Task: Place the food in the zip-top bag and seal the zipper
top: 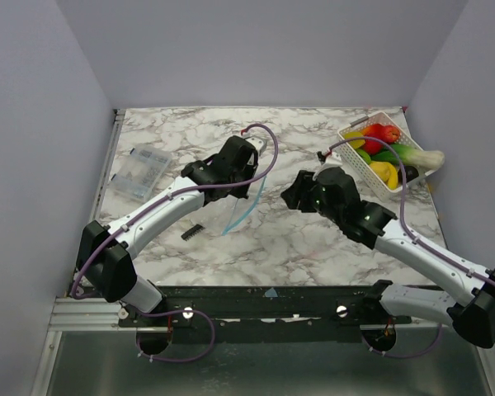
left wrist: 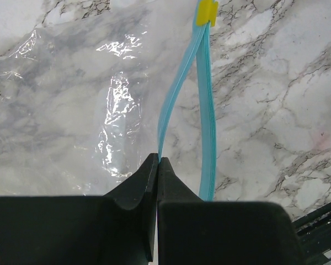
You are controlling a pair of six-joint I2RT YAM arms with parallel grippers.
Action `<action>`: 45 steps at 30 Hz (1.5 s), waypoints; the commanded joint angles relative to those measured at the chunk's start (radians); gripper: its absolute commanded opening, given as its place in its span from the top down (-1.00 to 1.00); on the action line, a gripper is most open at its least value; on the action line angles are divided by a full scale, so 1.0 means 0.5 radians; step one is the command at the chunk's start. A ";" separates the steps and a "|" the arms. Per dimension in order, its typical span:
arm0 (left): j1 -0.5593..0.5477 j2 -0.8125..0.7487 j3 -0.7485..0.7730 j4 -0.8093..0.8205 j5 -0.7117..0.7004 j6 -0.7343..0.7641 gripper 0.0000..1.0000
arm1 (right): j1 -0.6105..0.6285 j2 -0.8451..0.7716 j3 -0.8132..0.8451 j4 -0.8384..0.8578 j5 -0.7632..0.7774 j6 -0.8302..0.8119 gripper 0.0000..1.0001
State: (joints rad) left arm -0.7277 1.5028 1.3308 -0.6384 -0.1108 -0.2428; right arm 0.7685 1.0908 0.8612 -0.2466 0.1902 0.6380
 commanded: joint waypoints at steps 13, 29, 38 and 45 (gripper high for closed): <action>0.001 -0.050 0.064 -0.023 0.175 -0.042 1.00 | -1.282 0.440 0.388 -0.079 0.171 -0.126 -0.03; 0.003 -0.046 0.106 -0.026 0.288 -0.064 1.00 | -1.728 1.371 1.057 0.151 -0.282 -0.255 -0.76; 0.007 -0.028 0.121 -0.032 0.341 -0.074 1.00 | -1.846 1.730 1.205 0.262 -0.739 -0.177 -0.82; 0.012 -0.015 0.120 -0.028 0.371 -0.082 1.00 | -1.845 1.912 1.276 0.332 -0.886 -0.105 -0.74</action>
State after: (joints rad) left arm -0.7277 1.4944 1.3632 -0.6460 0.0395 -0.2760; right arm -0.1547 2.0129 1.4567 -0.1226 -0.1650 0.5591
